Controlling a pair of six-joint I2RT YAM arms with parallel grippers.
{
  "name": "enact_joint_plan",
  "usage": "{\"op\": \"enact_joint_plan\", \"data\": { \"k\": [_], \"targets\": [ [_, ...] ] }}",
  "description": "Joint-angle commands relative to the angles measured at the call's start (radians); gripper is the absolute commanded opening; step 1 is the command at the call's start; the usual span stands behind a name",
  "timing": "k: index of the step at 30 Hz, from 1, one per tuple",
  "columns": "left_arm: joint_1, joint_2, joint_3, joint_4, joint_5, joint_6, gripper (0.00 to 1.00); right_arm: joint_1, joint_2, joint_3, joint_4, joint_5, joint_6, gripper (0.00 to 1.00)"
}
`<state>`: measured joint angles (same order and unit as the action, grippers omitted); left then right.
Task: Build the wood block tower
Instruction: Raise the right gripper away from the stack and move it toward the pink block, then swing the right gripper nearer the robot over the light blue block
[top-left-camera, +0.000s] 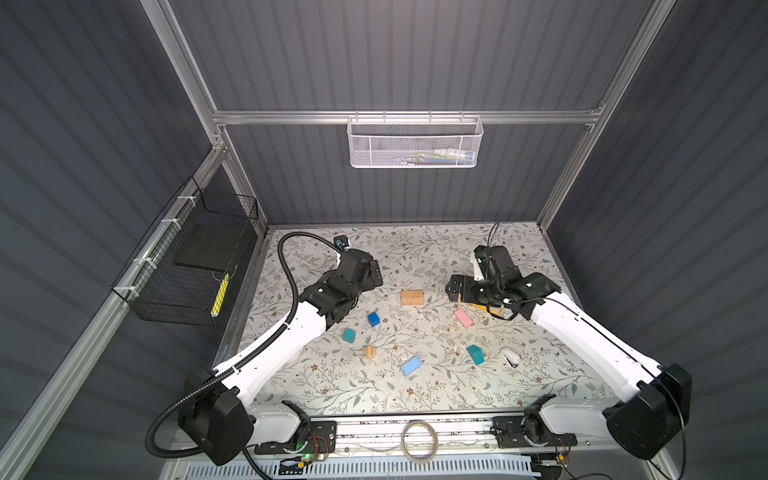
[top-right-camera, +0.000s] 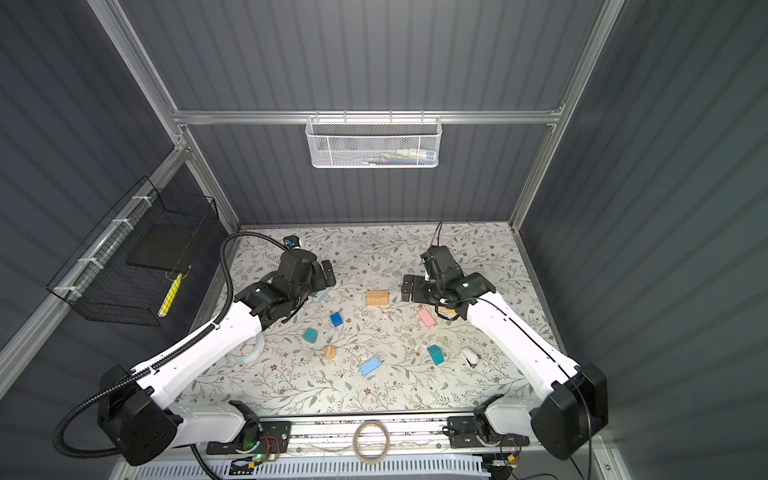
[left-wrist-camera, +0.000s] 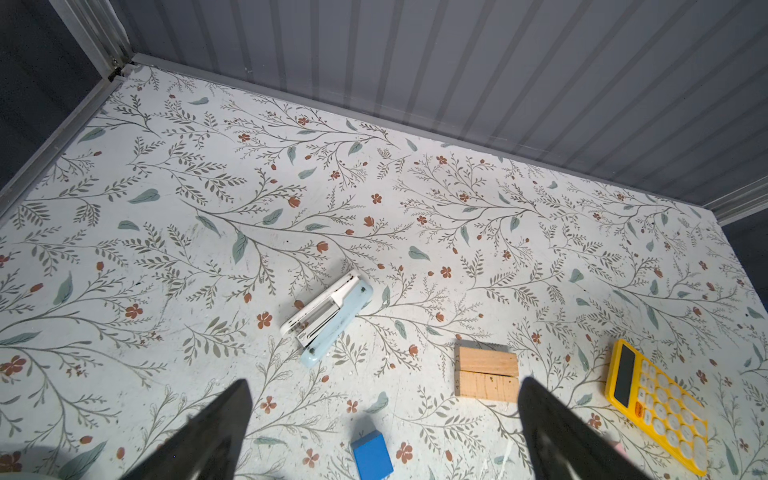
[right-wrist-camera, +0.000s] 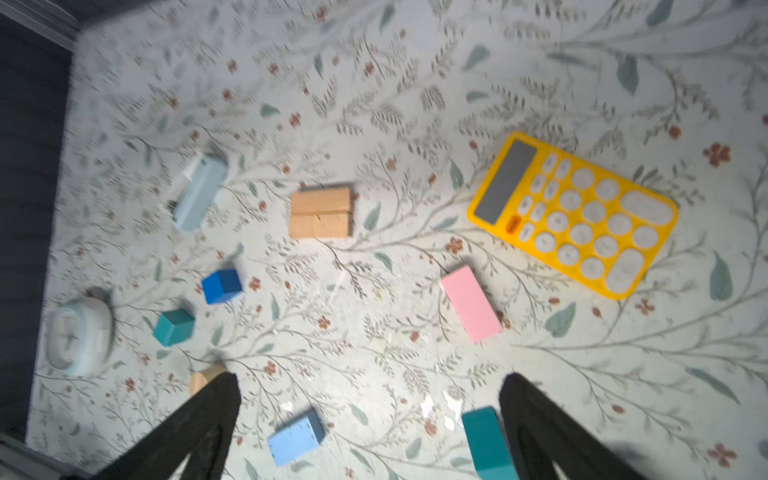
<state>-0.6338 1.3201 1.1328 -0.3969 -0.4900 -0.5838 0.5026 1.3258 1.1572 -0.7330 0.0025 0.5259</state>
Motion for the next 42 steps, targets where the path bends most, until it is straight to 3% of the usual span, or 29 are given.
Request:
{"op": "enact_joint_plan", "data": {
  "k": [1, 13, 32, 38, 42],
  "targets": [
    [0.008, -0.022, -0.01, -0.013, -0.001, 0.028, 1.0, -0.002, 0.012, -0.01, -0.148, -0.01, -0.041, 0.99],
    [0.011, -0.024, -0.012, -0.014, 0.001, 0.035, 1.0, -0.001, 0.108, -0.045, -0.144, -0.049, -0.068, 0.99],
    [0.017, -0.03, -0.017, -0.017, 0.004, 0.043, 1.0, 0.018, 0.118, -0.073, -0.117, -0.092, -0.022, 0.99],
    [0.023, -0.034, -0.024, -0.018, 0.002, 0.044, 1.0, 0.117, 0.135, -0.061, -0.124, -0.052, 0.032, 0.99],
    [0.032, -0.038, -0.02, -0.037, -0.002, 0.036, 1.0, 0.269, 0.155, -0.028, -0.124, 0.003, 0.05, 0.99]
  ]
}}
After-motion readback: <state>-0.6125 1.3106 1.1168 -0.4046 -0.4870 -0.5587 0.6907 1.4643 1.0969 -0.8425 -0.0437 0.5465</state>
